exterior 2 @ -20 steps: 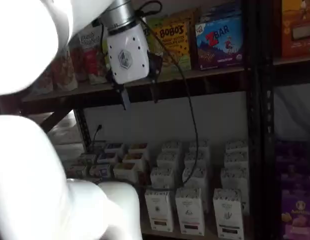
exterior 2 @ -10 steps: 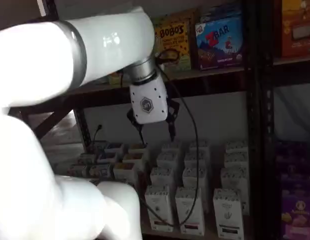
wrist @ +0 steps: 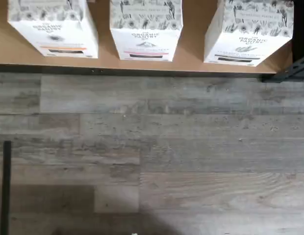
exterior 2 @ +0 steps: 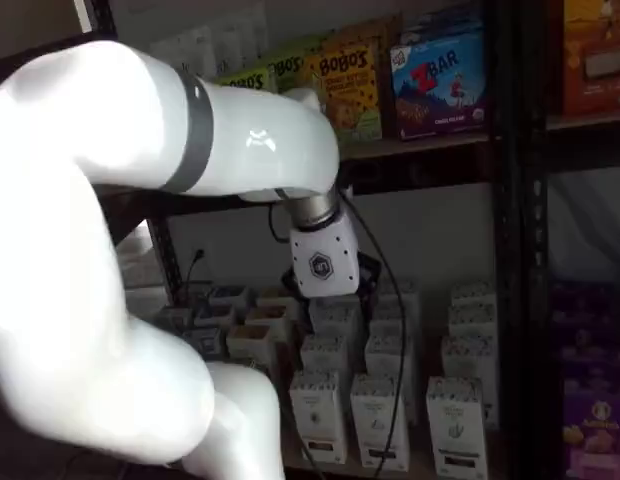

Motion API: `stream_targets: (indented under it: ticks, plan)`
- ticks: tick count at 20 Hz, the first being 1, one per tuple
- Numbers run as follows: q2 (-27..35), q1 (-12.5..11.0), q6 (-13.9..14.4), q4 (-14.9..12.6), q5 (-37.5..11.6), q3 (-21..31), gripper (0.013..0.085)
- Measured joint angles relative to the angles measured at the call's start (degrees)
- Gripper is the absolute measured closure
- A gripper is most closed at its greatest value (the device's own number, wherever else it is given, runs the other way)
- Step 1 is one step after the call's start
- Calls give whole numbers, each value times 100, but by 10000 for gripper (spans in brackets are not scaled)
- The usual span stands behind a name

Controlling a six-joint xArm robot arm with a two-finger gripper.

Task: Pick up the white box with a green strip in the middle, on the bottom shelf, the sixth box from the left

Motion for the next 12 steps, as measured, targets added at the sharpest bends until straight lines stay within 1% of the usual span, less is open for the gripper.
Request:
stream_targets:
  ticks: [1,3,6,8,10,12]
  plan:
    - [104,-12,31,-69,-157,37,130]
    - [316,-31,166,-289,-626,169,130]
    - [770,-56,302,-504,-1015,185,130]
    - [1144,-76,407,-640,-1392,203,130]
    - [1505,-105,413,-644,-1767,199,130]
    - [1849,-124,358,-570,-2098,160,130]
